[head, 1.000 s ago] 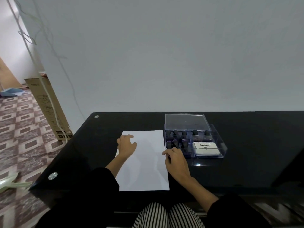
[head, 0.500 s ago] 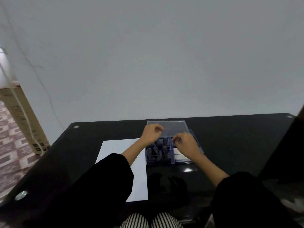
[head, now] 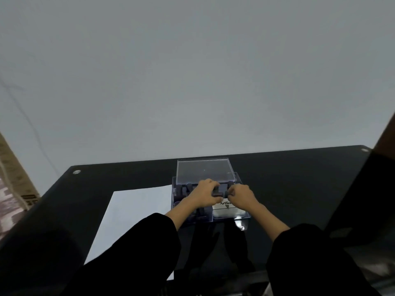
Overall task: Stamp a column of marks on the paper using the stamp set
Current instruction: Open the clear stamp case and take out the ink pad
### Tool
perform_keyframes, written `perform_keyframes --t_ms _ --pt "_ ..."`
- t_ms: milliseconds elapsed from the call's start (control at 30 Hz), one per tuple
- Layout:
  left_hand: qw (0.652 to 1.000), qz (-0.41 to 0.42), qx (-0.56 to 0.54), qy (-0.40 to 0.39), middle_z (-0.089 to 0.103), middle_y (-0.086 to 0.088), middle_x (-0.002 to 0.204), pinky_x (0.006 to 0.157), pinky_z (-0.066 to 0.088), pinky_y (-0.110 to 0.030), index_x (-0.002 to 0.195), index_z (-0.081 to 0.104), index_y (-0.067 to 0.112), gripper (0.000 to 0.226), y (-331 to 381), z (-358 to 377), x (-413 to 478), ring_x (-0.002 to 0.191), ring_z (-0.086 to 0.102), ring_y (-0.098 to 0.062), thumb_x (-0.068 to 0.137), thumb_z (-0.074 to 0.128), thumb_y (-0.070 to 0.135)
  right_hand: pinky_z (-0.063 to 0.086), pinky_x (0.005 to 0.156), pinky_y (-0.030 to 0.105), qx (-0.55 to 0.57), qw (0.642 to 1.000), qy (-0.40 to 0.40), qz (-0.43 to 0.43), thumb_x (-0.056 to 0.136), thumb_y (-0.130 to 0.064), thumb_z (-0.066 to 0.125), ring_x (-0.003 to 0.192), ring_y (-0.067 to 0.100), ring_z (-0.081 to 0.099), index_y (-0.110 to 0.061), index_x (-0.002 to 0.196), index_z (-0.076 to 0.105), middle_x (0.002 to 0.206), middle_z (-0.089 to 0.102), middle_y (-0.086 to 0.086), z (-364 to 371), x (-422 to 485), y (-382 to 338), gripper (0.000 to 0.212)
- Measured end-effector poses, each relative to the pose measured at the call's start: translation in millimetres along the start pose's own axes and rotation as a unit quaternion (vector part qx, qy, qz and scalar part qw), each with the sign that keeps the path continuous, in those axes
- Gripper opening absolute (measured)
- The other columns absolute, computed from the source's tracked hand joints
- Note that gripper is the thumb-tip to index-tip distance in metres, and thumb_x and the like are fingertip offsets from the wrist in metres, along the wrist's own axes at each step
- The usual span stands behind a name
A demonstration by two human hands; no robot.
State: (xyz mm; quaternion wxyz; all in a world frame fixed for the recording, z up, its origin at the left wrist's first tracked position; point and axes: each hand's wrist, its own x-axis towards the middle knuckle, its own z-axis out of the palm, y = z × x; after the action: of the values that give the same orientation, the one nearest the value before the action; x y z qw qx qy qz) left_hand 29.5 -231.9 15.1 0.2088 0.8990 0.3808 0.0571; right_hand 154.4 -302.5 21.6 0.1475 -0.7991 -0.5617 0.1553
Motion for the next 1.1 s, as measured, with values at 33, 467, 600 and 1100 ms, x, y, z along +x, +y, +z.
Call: perform_keyframes --t_ms 33,467,600,1100 --pt "1.000 0.000 0.016 -0.003 0.044 -0.015 0.134 0.105 0.033 -0.041 0.129 0.050 0.005 0.048 -1 4 1 0.128 0.036 -0.030 0.089 0.058 0.031 0.048 0.080 0.033 -0.013 1.000 -0.011 0.002 0.089 -0.013 0.047 0.101 0.032 0.060 0.000 0.102 0.067 0.108 0.066 0.018 3 2 1 0.027" --pt "0.971 -0.099 0.215 -0.043 0.011 -0.018 0.154 0.114 0.009 -0.053 0.117 0.059 0.001 0.041 7 26 17 0.144 0.001 -0.032 0.097 0.041 0.031 0.046 0.091 0.034 -0.163 0.986 -0.012 0.014 0.091 -0.007 0.046 0.114 0.031 0.054 0.000 0.117 0.052 0.126 0.052 0.017 17 19 0 0.027" --pt "0.949 -0.120 0.286 -0.057 0.001 -0.021 0.156 0.113 -0.002 -0.059 0.109 0.063 0.008 0.036 15 35 23 0.144 -0.009 -0.033 0.097 0.042 0.034 0.051 0.091 0.037 -0.225 0.974 -0.028 0.000 0.093 -0.011 0.046 0.116 0.031 0.054 -0.003 0.124 0.052 0.130 0.050 0.015 24 27 -2 0.033" --pt "0.986 -0.071 0.088 -0.121 0.007 -0.018 0.153 0.113 0.019 -0.044 0.133 0.044 0.005 0.051 1 14 14 0.137 0.019 -0.039 0.094 0.049 0.037 0.046 0.092 0.033 -0.112 0.988 -0.058 0.088 0.090 -0.016 0.052 0.116 0.026 0.055 -0.004 0.124 0.052 0.128 0.054 0.010 33 38 -7 0.036"
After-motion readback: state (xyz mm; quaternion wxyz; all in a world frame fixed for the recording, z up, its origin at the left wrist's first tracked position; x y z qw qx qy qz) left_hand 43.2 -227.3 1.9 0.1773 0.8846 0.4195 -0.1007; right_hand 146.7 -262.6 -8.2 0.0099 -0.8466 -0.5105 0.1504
